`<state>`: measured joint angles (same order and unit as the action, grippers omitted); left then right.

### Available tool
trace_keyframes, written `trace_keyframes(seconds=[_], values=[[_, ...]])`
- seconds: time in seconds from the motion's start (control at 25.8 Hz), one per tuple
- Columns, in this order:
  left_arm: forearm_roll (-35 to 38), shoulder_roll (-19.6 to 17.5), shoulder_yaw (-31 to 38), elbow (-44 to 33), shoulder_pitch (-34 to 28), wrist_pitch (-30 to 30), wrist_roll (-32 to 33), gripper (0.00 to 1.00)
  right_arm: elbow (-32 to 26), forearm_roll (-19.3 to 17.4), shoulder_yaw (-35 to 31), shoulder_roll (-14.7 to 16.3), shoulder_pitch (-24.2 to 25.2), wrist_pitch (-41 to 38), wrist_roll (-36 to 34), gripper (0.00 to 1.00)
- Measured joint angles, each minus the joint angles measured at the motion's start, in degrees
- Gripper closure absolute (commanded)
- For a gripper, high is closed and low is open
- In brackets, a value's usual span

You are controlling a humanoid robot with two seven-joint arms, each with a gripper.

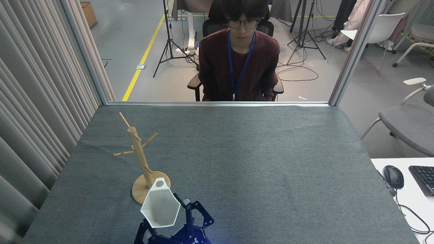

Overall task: Hang cup on storage rack
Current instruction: 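Bring the left gripper to the cup and grasp it beside the right gripper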

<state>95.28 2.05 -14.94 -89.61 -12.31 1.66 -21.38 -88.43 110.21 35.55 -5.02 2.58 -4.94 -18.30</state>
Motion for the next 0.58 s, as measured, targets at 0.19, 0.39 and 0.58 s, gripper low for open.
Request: trace_keyframes(seconds=[0.19,0.39,0.58], values=[[0.0,0.09,0.38,0.13,0.18,0.03,0.0,0.0,-0.28,-0.1,-0.77,0.48,0.35,-0.02,-0.19,0.39],[-0.16,0.17,0.79,0.31,0.55,0.04,0.0,0.0,-0.47,-0.16,-1.71,0.81,0.71,-0.02,-0.26,0.39],[-0.51,0.16,1.02,0.4,1.16,0.04,0.15,0.0,-0.38,-0.17,-1.8,0.88,1.28,-0.16,-0.26,0.38]])
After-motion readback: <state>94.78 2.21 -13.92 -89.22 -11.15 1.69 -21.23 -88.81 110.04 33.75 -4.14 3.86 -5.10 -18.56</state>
